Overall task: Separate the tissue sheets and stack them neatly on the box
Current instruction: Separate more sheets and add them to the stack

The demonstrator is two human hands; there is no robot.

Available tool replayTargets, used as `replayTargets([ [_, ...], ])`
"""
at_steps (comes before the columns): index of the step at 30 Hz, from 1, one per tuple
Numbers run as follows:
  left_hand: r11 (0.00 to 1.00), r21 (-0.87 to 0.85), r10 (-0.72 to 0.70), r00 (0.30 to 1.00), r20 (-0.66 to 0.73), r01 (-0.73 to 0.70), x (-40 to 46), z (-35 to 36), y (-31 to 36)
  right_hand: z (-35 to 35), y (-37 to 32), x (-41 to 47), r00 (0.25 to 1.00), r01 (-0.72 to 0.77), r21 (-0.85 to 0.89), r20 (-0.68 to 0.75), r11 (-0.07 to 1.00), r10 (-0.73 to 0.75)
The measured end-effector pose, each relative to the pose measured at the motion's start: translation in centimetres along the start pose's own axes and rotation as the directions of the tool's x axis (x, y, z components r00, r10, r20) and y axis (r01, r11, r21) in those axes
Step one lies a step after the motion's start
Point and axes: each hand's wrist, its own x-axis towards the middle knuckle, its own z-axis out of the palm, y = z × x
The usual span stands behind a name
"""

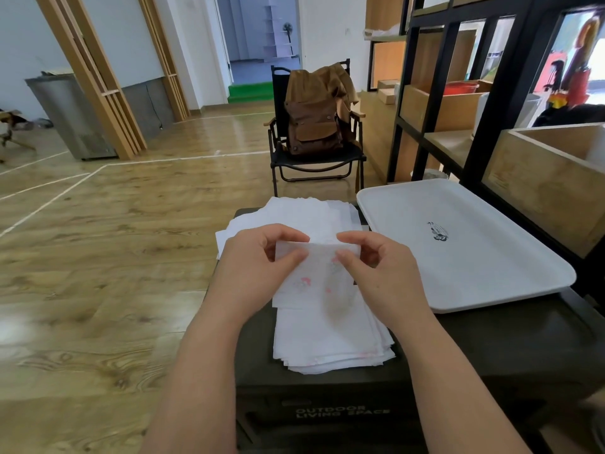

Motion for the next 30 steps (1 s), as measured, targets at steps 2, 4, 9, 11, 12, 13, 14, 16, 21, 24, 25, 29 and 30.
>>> replayTargets([
  [2, 1.0, 0.028, 0.013, 0.999, -0.031, -0.012, 0.0, 0.0, 0.1, 0.0, 0.0, 0.0, 1.0, 0.012, -0.016, -0.006, 1.0, -0.012],
  [4, 0.997, 0.071, 0.019, 0.996, -0.089, -0.012, 0.0, -0.1, 0.1, -0.1, 0.0, 0.0, 0.999, 0.029, -0.037, -0.03, 0.999, -0.03],
  [9, 0.988, 0.126, 0.111, 0.984, -0.139, -0.094, 0.0, -0.4, 0.2, -0.1, -0.3, 0.1, 0.991, 0.08, -0.063, -0.104, 0.995, -0.087],
  [11, 0.993, 0.044, 0.116, 0.986, -0.118, -0.112, 0.0, -0.3, 0.5, -0.1, -0.7, 0.0, 0.994, 0.069, 0.032, -0.09, 0.997, -0.066],
  [12, 0.994, -0.015, 0.108, 0.989, -0.097, -0.109, 0.0, -0.2, 0.7, -0.1, -0.9, 0.0, 0.996, 0.057, 0.086, -0.075, 0.995, -0.05],
  [13, 0.991, -0.075, 0.106, 0.992, -0.07, -0.111, 0.0, -0.1, 0.7, -0.1, -1.1, -0.1, 0.997, 0.049, 0.122, -0.065, 0.991, -0.041],
  [14, 0.986, -0.126, 0.102, 0.994, -0.038, -0.106, 0.0, -0.1, 0.8, -0.1, -1.2, -0.1, 0.997, 0.048, 0.138, -0.062, 0.989, -0.04],
  [16, 0.988, -0.146, 0.056, 0.996, 0.072, -0.045, -0.1, -0.4, 0.8, -0.2, -1.3, -0.2, 0.998, 0.033, 0.137, -0.059, 0.99, -0.025],
  [21, 0.989, 0.072, -0.148, 0.926, 0.349, 0.131, -0.5, -0.5, -0.4, -1.0, -0.2, 0.0, 0.98, -0.196, 0.063, 0.049, 0.979, 0.193],
  [24, 0.988, 0.011, -0.146, 0.913, 0.38, 0.154, -0.4, -1.2, -0.4, -1.4, 0.1, 0.0, 0.942, -0.313, 0.018, 0.132, 0.949, 0.308],
  [25, 0.985, -0.005, -0.159, 0.909, 0.385, 0.174, -0.4, -1.5, -0.4, -1.5, 0.1, 0.0, 0.933, -0.33, -0.006, 0.15, 0.944, 0.327],
  [29, 0.951, 0.122, -0.31, 0.874, 0.374, 0.285, -0.6, -1.4, -0.6, -1.5, 0.5, -0.2, 0.911, -0.302, -0.267, 0.201, 0.915, 0.359],
  [30, 0.936, 0.159, -0.351, 0.861, 0.369, 0.313, -0.7, -1.2, -0.7, -1.4, 0.6, -0.3, 0.908, -0.282, -0.334, 0.209, 0.899, 0.362],
])
